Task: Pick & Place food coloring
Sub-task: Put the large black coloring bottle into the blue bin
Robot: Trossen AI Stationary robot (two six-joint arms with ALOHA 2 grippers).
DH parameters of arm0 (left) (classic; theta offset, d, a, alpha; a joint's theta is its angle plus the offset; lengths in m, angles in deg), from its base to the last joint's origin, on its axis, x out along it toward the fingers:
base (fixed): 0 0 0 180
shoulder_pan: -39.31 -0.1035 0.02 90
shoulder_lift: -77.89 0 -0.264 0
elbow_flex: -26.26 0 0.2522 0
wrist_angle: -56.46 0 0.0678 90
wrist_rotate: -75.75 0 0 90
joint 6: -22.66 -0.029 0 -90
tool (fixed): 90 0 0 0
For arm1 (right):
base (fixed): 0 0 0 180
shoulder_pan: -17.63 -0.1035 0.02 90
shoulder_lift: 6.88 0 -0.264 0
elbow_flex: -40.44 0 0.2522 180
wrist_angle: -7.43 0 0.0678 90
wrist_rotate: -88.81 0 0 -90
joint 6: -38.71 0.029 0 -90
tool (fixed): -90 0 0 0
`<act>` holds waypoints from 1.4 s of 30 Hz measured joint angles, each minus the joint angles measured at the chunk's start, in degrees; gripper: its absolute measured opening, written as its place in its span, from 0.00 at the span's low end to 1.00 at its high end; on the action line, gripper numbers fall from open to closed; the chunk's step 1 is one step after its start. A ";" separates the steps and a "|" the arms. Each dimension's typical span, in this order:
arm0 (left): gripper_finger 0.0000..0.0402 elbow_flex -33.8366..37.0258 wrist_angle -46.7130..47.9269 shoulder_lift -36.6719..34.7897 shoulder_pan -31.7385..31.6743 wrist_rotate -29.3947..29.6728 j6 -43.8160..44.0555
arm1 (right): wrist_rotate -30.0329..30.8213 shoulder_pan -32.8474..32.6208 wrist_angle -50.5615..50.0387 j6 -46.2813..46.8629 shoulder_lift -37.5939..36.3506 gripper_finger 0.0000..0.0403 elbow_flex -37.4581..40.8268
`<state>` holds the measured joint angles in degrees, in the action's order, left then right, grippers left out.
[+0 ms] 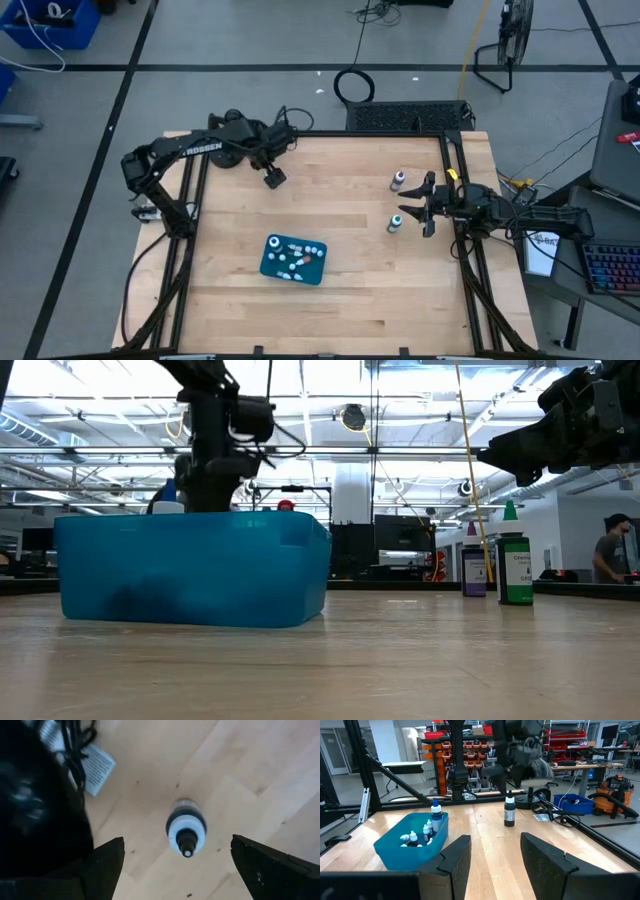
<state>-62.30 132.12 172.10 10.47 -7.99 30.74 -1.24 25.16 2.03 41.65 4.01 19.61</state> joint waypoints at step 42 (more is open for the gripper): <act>0.35 11.56 -13.53 -0.27 8.16 0.36 -3.12 | 0.00 0.00 -0.01 0.00 0.00 0.40 0.00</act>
<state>-50.74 118.59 171.84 18.62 -7.63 27.62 -1.24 25.16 2.02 41.65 4.01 19.61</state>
